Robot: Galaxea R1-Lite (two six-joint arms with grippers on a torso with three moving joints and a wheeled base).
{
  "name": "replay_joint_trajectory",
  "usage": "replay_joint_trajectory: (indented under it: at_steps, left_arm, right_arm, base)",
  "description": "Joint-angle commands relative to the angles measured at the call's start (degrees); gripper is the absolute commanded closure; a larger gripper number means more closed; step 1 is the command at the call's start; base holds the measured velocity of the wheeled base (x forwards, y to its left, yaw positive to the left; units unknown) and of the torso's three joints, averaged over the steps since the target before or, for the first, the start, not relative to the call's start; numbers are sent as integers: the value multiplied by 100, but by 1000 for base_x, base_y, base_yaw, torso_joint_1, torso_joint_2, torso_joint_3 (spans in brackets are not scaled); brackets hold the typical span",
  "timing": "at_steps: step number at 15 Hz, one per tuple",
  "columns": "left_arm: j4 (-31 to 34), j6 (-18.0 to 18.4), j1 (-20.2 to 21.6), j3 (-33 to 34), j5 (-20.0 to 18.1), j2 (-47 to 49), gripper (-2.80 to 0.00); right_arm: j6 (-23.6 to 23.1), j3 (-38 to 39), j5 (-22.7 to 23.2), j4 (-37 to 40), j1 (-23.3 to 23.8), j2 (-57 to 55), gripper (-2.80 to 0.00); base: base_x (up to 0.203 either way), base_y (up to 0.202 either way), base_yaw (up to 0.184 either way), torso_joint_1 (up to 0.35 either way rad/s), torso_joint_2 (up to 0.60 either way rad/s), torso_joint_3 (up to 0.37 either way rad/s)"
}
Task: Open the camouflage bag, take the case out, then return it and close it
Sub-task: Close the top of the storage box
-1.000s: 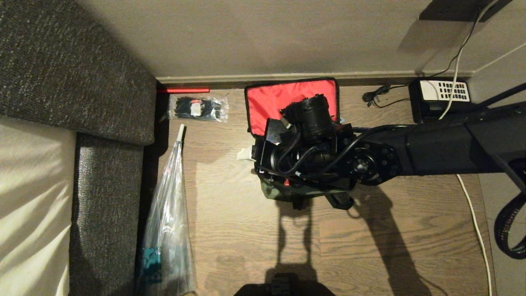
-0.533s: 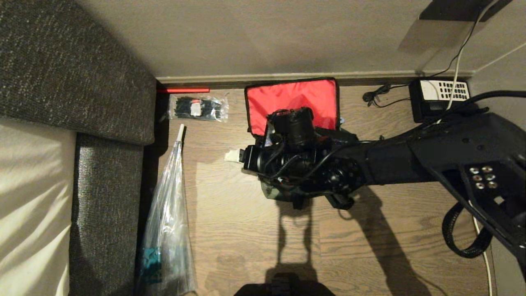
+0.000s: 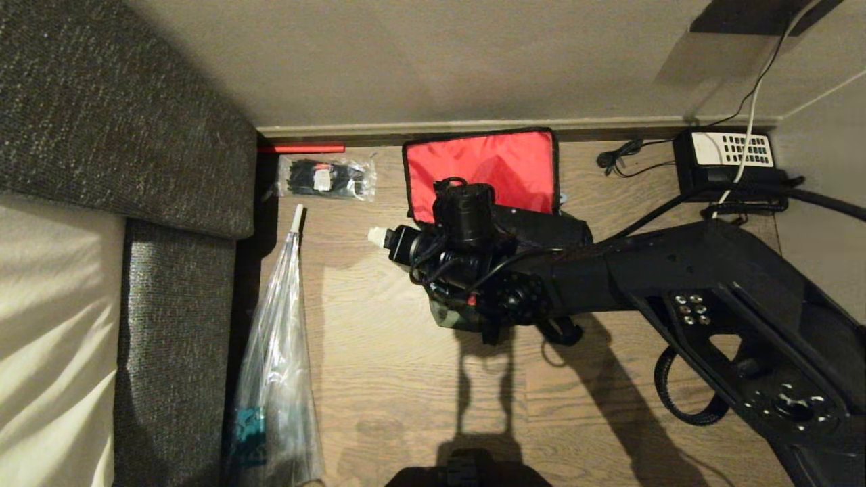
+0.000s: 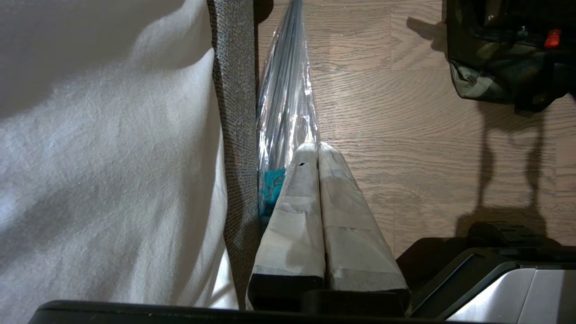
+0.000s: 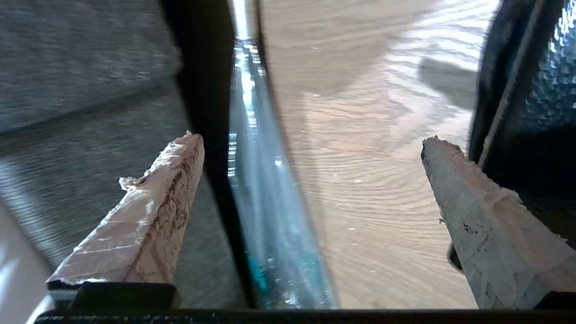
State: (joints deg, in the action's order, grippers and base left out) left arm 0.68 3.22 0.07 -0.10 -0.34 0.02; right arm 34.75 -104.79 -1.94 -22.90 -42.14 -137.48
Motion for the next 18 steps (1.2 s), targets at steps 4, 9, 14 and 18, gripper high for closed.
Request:
replay_joint_trajectory:
  at_steps: [4, 9, 14, 18]
  left_arm:
    - [2, 3, 1, 1, -1, -20, 0]
    - [2, 3, 1, 1, -1, -11, 0]
    - [2, 3, 1, 1, -1, -20, 0]
    - [2, 3, 2, 1, -1, -20, 0]
  right_arm:
    - [-76, 100, -266, 122, -4, -176, 0]
    - [-839, 289, -334, 164, 13, -106, 0]
    - [-1353, 600, -688, 185, 70, -60, 0]
    - [-1708, 714, -844, 67, 168, -46, 0]
  base:
    - [0, 0, 0, 0, 0, 0]
    - [0, 0, 0, 0, 0, 0]
    - [0, 0, 0, 0, 0, 0]
    - [0, 0, 0, 0, 0, 0]
